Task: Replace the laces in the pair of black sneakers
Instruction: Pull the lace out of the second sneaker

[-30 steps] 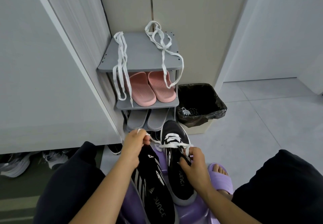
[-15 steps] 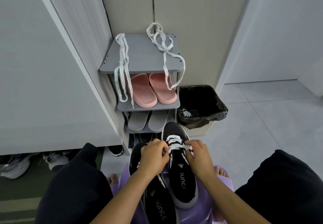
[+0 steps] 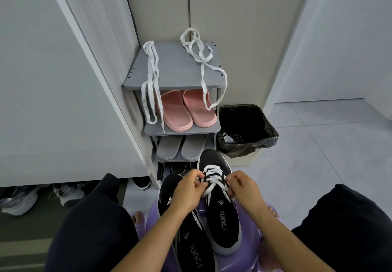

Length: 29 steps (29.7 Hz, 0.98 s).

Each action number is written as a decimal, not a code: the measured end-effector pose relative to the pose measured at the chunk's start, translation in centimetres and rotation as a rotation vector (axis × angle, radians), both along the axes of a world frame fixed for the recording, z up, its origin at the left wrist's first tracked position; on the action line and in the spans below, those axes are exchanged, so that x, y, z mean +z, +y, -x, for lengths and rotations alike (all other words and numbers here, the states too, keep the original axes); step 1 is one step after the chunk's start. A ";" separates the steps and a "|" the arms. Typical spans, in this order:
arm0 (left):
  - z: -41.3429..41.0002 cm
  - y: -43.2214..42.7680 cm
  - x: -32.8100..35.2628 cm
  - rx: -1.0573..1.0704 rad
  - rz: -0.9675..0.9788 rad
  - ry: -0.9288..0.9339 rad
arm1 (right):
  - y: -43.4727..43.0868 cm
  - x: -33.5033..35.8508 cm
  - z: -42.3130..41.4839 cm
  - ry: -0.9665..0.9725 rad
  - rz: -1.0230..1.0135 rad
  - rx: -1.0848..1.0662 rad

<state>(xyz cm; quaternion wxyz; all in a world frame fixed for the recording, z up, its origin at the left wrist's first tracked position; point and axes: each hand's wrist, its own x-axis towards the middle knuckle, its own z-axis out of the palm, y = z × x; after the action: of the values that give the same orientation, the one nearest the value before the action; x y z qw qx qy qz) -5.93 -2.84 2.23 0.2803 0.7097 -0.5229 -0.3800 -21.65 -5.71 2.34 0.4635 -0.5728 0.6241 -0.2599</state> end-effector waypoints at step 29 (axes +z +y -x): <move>1.3 -0.2 -0.2 0.042 -0.031 -0.057 | -1.2 -1.1 -1.1 0.135 0.176 0.097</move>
<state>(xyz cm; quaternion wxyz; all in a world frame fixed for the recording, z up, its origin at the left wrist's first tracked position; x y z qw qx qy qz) -7.24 -3.09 2.03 0.2622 0.7353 -0.5096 -0.3617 -20.55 -6.95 1.26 0.3804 -0.6572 0.6001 -0.2516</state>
